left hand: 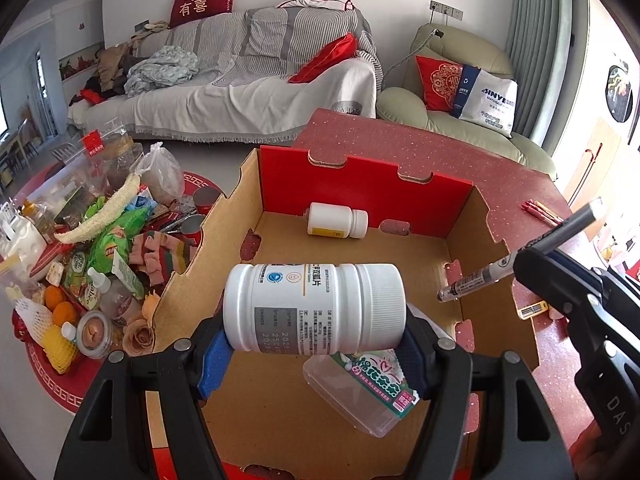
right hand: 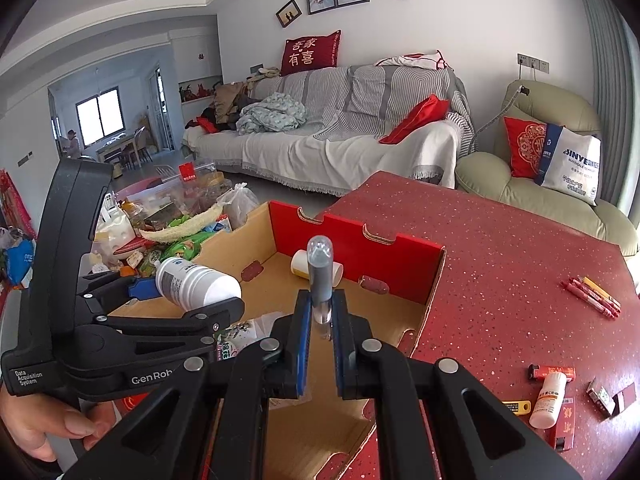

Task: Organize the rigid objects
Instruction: 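Open both grippers over the box to drop the white bottle and silver marker, then move both open grippers back over the remaining table items, then grasp the yellow utility knife with the left gripper while the right gripper grasps the red box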

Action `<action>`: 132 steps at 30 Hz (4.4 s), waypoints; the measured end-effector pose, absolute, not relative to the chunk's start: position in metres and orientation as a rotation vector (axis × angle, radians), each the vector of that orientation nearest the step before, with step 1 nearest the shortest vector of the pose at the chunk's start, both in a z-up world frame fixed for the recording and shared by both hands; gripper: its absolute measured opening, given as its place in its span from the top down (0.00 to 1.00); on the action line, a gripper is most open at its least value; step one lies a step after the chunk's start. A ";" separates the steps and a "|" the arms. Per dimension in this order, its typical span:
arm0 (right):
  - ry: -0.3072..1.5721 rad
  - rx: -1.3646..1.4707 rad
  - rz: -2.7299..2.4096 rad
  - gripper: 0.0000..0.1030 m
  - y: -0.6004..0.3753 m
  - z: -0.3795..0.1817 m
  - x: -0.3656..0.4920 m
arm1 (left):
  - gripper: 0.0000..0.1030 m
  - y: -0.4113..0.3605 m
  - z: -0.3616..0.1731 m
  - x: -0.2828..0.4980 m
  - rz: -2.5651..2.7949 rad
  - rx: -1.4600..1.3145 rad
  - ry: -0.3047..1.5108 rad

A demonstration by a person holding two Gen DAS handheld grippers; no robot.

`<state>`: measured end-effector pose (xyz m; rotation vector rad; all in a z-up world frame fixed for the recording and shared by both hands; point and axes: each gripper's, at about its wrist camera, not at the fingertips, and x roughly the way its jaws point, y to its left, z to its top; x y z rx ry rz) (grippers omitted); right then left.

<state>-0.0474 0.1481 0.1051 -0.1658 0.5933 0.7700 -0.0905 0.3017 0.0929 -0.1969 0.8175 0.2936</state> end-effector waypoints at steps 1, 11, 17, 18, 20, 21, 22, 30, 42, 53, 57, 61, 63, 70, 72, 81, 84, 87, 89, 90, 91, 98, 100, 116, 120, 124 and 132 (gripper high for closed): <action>0.595 -0.166 0.769 0.90 0.148 0.105 -0.047 | 0.29 0.302 0.093 -0.090 0.293 -0.195 0.818; 0.608 -0.175 0.766 0.90 0.156 0.104 -0.042 | 0.29 0.306 0.089 -0.085 0.294 -0.206 0.836; 0.612 -0.168 0.733 0.90 0.155 0.107 -0.037 | 0.18 0.306 0.084 -0.082 0.281 -0.209 0.869; 0.612 -0.159 0.736 0.90 0.153 0.108 -0.036 | 0.18 0.305 0.083 -0.083 0.288 -0.203 0.869; 0.605 -0.160 0.730 0.90 0.151 0.110 -0.037 | 0.18 0.306 0.083 -0.084 0.285 -0.211 0.868; 0.602 -0.160 0.728 0.90 0.151 0.111 -0.038 | 0.18 0.306 0.084 -0.085 0.281 -0.218 0.865; 0.597 -0.156 0.725 0.90 0.148 0.112 -0.039 | 0.18 0.306 0.085 -0.086 0.281 -0.221 0.863; 0.537 -0.044 0.675 0.13 0.087 0.122 -0.055 | 0.18 0.297 0.103 -0.106 0.266 -0.225 0.810; 0.591 -0.084 0.423 0.09 -0.057 0.091 -0.076 | 0.18 0.160 0.123 -0.119 0.004 -0.135 0.783; 0.717 -0.062 0.251 0.09 -0.166 0.066 -0.035 | 0.18 0.047 0.074 -0.066 -0.107 0.037 0.889; 0.771 -0.039 0.200 0.09 -0.191 0.058 -0.004 | 0.18 0.041 0.047 -0.037 -0.087 0.050 0.948; 0.805 0.031 0.159 0.09 -0.211 0.050 0.021 | 0.18 0.043 0.029 -0.018 -0.053 0.052 0.981; 0.811 0.050 0.157 0.09 -0.215 0.048 0.028 | 0.18 0.048 0.022 -0.010 -0.037 0.037 0.994; 0.808 0.109 0.241 0.09 -0.192 0.040 0.026 | 0.18 0.065 0.008 0.013 -0.009 -0.019 1.018; 0.817 0.086 0.290 0.09 -0.173 0.037 0.023 | 0.18 0.065 0.007 0.019 -0.001 -0.001 1.010; 0.828 -0.046 0.367 0.09 -0.107 0.023 0.018 | 0.17 0.064 0.009 0.026 0.026 0.044 0.960; 0.820 -0.072 0.378 0.09 -0.101 0.020 0.017 | 0.17 0.071 0.016 0.025 0.002 -0.015 0.913; 0.818 -0.042 0.380 0.09 -0.106 0.019 0.018 | 0.16 0.067 0.013 0.041 0.006 0.026 0.933; 0.831 -0.017 0.372 0.09 -0.110 0.018 0.021 | 0.14 0.069 0.012 0.052 -0.001 -0.008 0.942; 0.836 -0.004 0.375 0.09 -0.112 0.018 0.022 | 0.13 0.071 0.011 0.057 -0.001 -0.035 0.957; 0.840 0.005 0.375 0.09 -0.113 0.017 0.023 | 0.12 0.074 0.009 0.060 -0.011 -0.068 0.975; 0.863 0.035 0.386 0.09 -0.117 0.015 0.025 | 0.10 0.059 0.003 0.012 -0.053 0.017 1.058; 0.870 0.034 0.388 0.09 -0.116 0.014 0.026 | 0.08 0.053 0.003 -0.003 -0.100 0.048 1.029; 0.899 0.022 0.373 0.09 -0.112 0.009 0.030 | 0.20 0.071 0.004 0.017 -0.030 0.023 0.929; 0.883 -0.039 0.365 0.09 -0.102 0.012 0.028 | 0.34 0.071 0.006 0.014 -0.020 0.015 0.913; 0.886 -0.105 0.364 0.09 -0.086 0.010 0.034 | 0.50 0.078 0.006 0.012 0.007 -0.002 0.902; 0.895 -0.228 0.364 0.43 -0.055 0.004 0.049 | 0.67 0.079 0.006 0.014 0.008 -0.008 0.899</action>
